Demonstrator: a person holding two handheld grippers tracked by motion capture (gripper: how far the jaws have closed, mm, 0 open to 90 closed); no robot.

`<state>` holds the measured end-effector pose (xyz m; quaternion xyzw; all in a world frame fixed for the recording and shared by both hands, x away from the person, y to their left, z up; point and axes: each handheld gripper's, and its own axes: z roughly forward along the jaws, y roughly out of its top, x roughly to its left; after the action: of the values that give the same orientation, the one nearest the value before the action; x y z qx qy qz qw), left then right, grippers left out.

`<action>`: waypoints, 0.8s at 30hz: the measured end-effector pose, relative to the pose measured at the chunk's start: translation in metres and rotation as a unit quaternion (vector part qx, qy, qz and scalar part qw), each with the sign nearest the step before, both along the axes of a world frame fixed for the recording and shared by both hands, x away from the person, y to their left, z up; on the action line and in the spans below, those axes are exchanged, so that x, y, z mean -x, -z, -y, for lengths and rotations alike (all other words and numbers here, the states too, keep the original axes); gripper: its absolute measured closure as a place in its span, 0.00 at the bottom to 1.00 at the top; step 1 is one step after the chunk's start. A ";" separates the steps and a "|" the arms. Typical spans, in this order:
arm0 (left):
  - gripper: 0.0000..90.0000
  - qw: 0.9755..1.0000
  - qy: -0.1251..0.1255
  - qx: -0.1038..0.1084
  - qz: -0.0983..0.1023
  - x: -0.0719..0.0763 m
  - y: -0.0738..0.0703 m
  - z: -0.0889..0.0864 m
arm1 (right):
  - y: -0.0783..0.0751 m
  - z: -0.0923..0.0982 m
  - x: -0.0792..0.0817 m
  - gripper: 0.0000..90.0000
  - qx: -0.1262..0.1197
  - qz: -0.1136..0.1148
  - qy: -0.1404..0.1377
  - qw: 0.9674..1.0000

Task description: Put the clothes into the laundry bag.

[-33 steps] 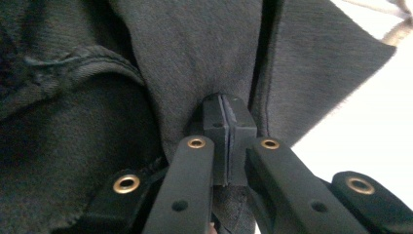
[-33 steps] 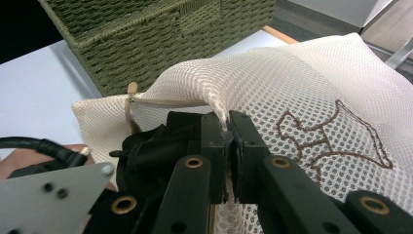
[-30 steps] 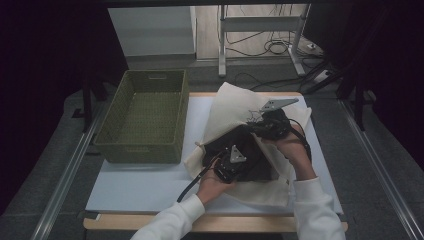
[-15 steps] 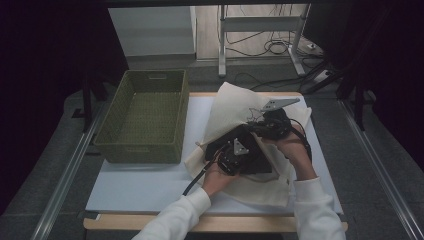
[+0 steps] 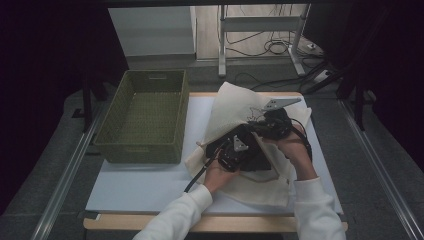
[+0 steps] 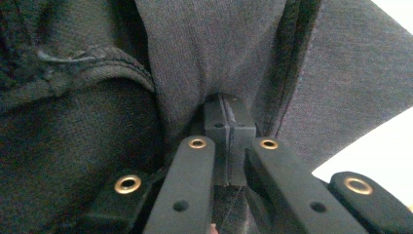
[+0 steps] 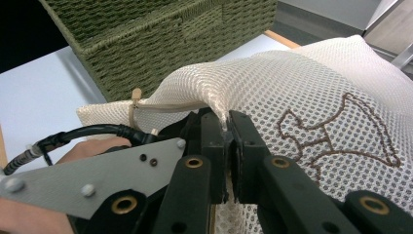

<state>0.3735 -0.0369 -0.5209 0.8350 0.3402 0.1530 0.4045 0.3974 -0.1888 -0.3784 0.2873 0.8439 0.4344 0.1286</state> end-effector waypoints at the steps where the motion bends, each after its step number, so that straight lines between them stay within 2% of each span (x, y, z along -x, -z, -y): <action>1: 1.00 1.000 -0.001 -0.001 0.000 -0.001 0.000 0.001 | 0.000 0.000 0.000 0.95 -0.001 -0.001 0.000 1.000; 10: 1.00 1.000 -0.016 0.000 0.006 -0.008 0.000 0.005 | -0.001 0.003 -0.001 0.95 -0.005 0.002 0.004 1.000; 13: 1.00 1.000 -0.008 0.003 0.015 -0.001 -0.003 0.004 | 0.000 0.003 -0.001 0.95 -0.006 0.001 0.004 1.000; 17: 1.00 1.000 0.008 0.018 0.017 0.014 -0.012 -0.006 | 0.000 0.004 -0.001 0.95 -0.007 0.001 0.005 1.000; 19: 1.00 0.999 0.020 0.024 0.012 0.022 -0.015 -0.012 | 0.000 0.005 -0.001 0.95 -0.007 0.000 0.006 1.000; 22: 1.00 0.998 0.042 0.037 -0.013 0.032 -0.015 -0.021 | 0.000 0.004 -0.001 0.95 -0.007 0.001 0.006 1.000; 24: 1.00 0.998 0.050 0.029 -0.018 0.036 -0.013 -0.023 | 0.000 0.004 -0.001 0.95 -0.006 0.000 0.006 1.000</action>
<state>0.3373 -0.0136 -0.5075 0.8417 0.3091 0.1077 0.4293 0.3983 -0.1927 -0.3783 0.2931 0.8394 0.4389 0.1296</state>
